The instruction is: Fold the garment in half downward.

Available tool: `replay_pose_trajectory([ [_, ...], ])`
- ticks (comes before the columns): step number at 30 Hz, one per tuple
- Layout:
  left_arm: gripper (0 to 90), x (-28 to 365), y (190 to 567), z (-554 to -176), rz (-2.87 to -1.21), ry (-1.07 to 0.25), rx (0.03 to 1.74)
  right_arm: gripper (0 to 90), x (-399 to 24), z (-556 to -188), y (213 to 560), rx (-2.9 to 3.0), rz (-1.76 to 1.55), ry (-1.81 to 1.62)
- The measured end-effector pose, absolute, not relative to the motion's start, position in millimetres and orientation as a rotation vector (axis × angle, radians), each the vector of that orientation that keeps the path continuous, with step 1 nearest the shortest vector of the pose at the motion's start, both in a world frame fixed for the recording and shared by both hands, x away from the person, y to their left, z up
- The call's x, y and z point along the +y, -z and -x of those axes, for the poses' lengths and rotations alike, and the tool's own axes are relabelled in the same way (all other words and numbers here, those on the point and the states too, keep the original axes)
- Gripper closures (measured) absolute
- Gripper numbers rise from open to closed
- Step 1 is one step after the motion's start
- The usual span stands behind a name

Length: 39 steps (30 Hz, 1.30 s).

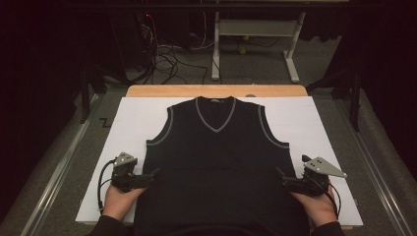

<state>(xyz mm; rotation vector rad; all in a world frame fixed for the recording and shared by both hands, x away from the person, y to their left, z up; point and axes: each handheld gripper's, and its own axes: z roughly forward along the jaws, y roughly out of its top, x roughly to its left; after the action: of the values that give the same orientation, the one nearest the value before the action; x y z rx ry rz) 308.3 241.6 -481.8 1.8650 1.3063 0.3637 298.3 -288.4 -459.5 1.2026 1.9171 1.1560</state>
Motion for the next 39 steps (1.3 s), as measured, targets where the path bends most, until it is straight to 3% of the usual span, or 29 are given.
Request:
replay_pose_trajectory([
  [5, 0.4, 241, 483, -311, -1.877, -0.366, 1.313, 0.3, -289, -300, 460, 1.915, -1.208, -1.151],
  [11, 11.8, 241, 484, -314, -1.889, -0.365, 1.338, 4.9, -291, -309, 463, 1.925, -1.248, -1.125],
  [14, 16.8, 241, 485, -316, -1.900, -0.368, 1.360, 15.8, -292, -316, 467, 1.960, -1.299, -1.063],
  [17, 24.3, 240, 485, -316, -1.913, -0.356, 1.360, 18.2, -292, -319, 469, 1.982, -1.329, -1.032],
  [23, 33.5, 240, 486, -315, -1.921, -0.346, 1.366, 32.0, -296, -326, 473, 2.025, -1.406, -0.995],
  [30, 51.3, 241, 486, -314, -1.907, -0.341, 1.376, 46.4, -296, -333, 475, 2.072, -1.441, -0.949],
  [39, 63.5, 238, 487, -312, -1.933, -0.346, 1.346, 63.2, -296, -334, 475, 2.068, -1.443, -0.944],
])
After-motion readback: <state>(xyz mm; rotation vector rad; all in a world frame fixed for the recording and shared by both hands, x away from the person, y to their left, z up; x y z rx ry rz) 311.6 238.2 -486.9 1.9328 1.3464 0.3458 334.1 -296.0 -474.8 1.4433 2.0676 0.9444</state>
